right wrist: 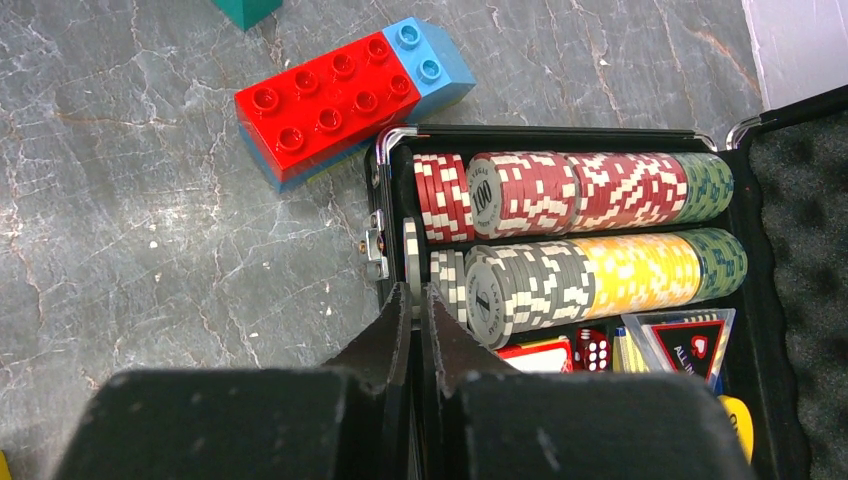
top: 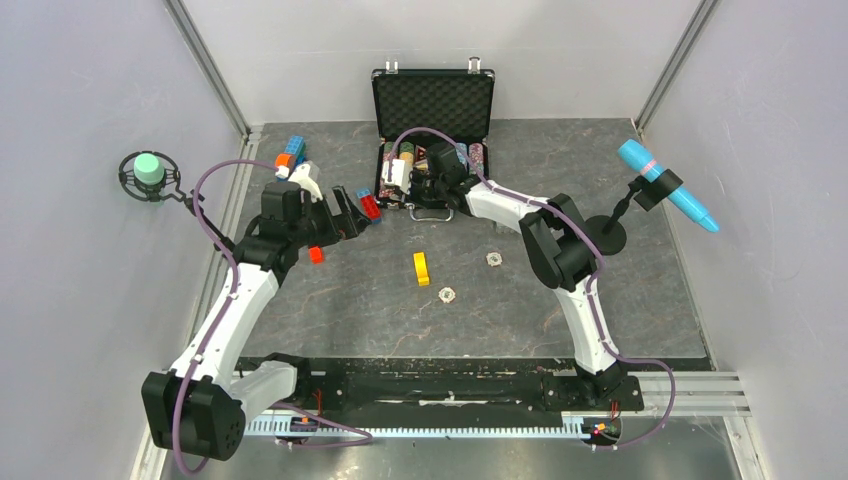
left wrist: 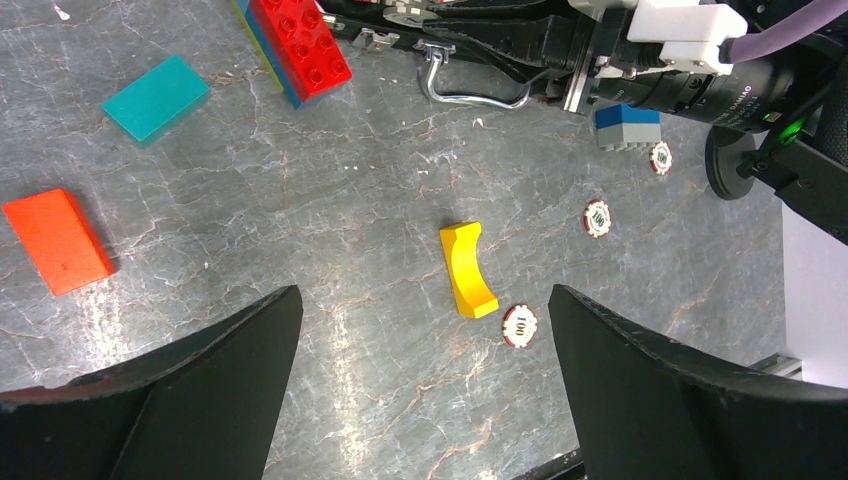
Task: Pack up texas hold em set
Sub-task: Place the poker chip in the chip case.
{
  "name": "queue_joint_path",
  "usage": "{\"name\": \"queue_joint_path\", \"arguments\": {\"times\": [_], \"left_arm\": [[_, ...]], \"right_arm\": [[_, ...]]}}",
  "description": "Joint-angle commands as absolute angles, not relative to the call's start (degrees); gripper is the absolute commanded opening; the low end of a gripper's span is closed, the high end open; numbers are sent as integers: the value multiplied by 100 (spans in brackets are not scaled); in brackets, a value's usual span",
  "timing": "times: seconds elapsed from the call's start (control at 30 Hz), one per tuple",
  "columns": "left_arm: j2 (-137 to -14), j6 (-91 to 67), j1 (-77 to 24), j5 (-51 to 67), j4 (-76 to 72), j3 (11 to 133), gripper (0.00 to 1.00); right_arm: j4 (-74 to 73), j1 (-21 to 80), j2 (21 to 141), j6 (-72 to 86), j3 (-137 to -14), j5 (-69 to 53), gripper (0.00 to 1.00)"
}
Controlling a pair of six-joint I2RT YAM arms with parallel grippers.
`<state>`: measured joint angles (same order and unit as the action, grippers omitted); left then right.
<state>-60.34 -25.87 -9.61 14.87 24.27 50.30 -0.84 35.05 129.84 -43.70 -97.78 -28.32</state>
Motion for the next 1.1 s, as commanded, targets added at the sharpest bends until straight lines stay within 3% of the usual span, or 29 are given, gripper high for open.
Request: {"name": "queue_joint_path", "arguments": {"times": [0.0,1.07], "left_arm": [[-6029,-2408,-923,1470,2259,5046,100],[-6052,-2426,-879,1558,2224,5027,100]], "right_arm": [[294,3492,12846,-4344,-9915,-2734,0],[1551,3236,12348,-3560,-9141,-2966,0]]}}
